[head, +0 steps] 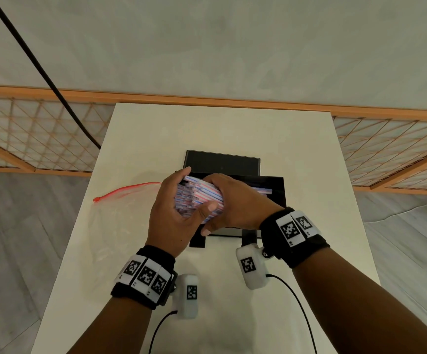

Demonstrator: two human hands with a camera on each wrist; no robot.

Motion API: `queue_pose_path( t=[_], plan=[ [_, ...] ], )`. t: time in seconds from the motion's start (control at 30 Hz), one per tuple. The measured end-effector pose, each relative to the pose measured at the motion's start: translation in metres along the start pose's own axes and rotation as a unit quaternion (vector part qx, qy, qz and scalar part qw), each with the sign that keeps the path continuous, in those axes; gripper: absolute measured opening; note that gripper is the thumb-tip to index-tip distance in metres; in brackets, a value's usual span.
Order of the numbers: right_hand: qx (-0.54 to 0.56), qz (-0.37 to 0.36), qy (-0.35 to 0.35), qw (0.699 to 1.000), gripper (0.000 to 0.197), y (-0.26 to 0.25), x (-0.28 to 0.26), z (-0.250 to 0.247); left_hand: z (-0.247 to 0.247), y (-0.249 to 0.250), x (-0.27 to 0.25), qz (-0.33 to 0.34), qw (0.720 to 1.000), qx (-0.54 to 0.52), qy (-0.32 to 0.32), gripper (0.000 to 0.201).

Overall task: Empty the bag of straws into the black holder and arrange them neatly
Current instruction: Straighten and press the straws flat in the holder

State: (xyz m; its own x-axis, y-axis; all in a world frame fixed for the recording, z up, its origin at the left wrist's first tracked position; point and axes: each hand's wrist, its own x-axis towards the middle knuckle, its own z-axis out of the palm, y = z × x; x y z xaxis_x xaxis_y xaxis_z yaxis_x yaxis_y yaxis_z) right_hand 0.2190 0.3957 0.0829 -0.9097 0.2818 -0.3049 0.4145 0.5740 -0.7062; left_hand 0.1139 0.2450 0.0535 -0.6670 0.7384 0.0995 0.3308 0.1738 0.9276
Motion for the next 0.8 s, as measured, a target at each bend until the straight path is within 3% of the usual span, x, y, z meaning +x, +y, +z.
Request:
queue_pose_path(
  t=[0.47,0.8],
  plan=[
    [0.013,0.003,-0.061,0.998,0.086,-0.001,0.010,-0.007,0.000,0.003,0.000,-0.009,1.000,0.010,-0.002,0.079],
    [0.046,0.015,-0.119,0.992,0.081,-0.006,0.015,-0.021,-0.002,0.007,0.001,-0.020,1.000,0.022,-0.007,0.086]
  ],
)
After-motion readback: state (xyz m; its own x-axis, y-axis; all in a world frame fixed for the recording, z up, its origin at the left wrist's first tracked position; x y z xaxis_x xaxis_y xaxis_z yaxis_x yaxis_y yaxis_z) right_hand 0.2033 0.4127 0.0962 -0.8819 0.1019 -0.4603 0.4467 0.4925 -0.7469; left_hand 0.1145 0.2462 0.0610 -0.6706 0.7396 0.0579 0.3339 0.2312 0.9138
